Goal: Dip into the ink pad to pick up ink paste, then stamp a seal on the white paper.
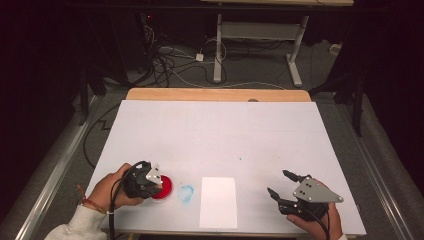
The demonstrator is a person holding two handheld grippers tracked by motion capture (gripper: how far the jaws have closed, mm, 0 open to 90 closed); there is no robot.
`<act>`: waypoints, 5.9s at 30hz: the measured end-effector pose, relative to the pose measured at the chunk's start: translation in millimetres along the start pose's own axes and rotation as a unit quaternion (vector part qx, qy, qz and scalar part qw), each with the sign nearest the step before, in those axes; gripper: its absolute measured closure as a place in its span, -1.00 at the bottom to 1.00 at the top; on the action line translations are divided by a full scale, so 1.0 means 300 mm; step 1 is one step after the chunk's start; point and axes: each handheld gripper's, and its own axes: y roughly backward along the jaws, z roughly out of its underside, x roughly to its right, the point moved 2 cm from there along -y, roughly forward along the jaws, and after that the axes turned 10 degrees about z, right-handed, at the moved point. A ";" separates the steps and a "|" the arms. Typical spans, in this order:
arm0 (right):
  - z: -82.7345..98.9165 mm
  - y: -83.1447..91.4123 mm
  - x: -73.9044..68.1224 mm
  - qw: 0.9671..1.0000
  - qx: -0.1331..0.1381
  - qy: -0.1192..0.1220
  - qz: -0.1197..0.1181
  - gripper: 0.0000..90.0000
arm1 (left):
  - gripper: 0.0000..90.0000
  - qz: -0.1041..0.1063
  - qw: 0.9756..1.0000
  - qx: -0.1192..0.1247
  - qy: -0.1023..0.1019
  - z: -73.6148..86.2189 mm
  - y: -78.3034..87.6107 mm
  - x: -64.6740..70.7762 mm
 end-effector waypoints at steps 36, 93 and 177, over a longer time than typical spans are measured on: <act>-0.001 -0.010 -0.006 1.000 -0.006 0.007 -0.008 -0.30 | 0.64 -0.031 0.998 0.046 0.022 -0.018 0.100 0.016; -0.001 -0.015 -0.008 1.000 -0.011 0.013 0.001 -0.29 | 0.64 0.004 0.999 0.003 0.041 -0.025 -0.024 -0.007; -0.001 0.004 -0.008 1.000 0.000 0.015 0.015 -0.32 | 0.64 0.033 0.993 0.065 -0.097 -0.451 0.008 0.132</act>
